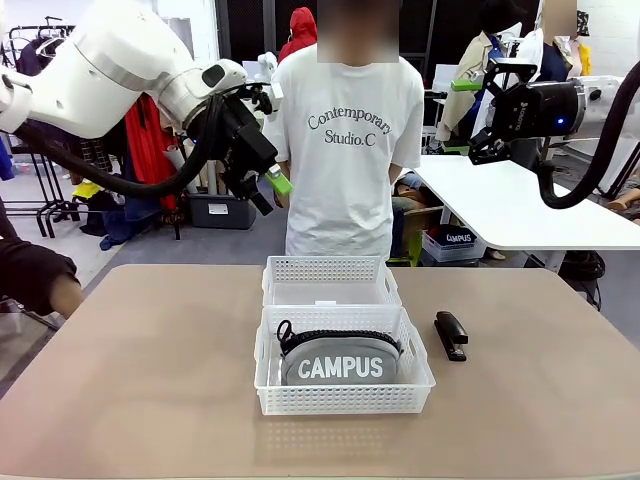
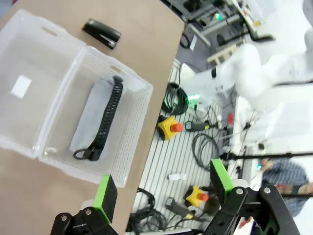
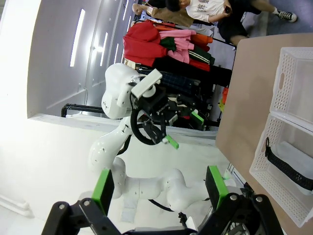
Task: Distribute items into two baskets.
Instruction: Pick up the Stapler that the person points to.
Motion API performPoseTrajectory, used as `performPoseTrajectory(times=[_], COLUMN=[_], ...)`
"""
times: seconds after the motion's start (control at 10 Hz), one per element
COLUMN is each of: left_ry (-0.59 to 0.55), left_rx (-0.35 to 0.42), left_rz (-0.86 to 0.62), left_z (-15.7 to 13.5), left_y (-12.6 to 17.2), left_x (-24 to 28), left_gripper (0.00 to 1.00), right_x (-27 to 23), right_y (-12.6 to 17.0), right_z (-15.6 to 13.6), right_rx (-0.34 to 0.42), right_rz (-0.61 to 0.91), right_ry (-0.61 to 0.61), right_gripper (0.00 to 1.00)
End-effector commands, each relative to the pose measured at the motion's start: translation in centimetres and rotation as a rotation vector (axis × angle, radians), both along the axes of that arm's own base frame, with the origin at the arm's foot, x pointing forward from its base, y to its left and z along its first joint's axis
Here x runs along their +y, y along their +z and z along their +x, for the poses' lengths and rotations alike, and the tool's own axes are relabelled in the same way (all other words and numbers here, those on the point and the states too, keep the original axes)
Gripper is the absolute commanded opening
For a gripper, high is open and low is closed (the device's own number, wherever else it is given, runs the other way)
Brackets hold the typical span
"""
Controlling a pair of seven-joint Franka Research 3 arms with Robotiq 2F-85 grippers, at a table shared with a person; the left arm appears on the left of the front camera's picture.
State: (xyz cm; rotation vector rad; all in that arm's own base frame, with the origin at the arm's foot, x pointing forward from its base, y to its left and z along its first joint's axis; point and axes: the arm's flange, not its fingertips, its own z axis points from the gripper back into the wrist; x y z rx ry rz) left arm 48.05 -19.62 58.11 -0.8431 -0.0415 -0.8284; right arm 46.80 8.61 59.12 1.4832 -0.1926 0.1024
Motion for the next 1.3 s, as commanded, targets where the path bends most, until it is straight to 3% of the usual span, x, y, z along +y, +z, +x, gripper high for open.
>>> performPoseTrajectory(times=[0.0, 0.4, 0.6, 0.8, 1.0, 1.2], left_ry=[0.196, 0.407, 0.507, 0.524, 0.462, 0.479], left_rx=[0.103, 0.168, 0.261, 0.397, 0.519, 0.539], left_rz=[-0.050, -0.172, -0.287, -0.367, -0.493, -0.569], left_z=[1.6, 3.2, 3.6, 3.4, 2.1, 1.3], left_y=[2.0, 4.4, 5.5, 5.1, 4.9, 4.5], left_x=[3.3, 9.8, 12.4, 13.9, 15.0, 15.6], left_gripper=[1.00, 1.00, 1.00, 1.00, 1.00, 1.00], right_x=[0.0, 0.0, 0.0, 0.0, 0.0, 0.0], right_y=[0.2, 0.2, 0.2, 0.2, 0.2, 0.2], right_z=[-0.1, -0.1, -0.1, -0.1, -0.1, -0.1], right_rx=[-0.004, -0.004, -0.004, -0.004, -0.004, -0.004], right_rz=[0.002, 0.002, 0.002, 0.002, 0.002, 0.002], right_ry=[0.002, 0.002, 0.002, 0.002, 0.002, 0.002], right_gripper=[1.00, 1.00, 1.00, 1.00, 1.00, 1.00])
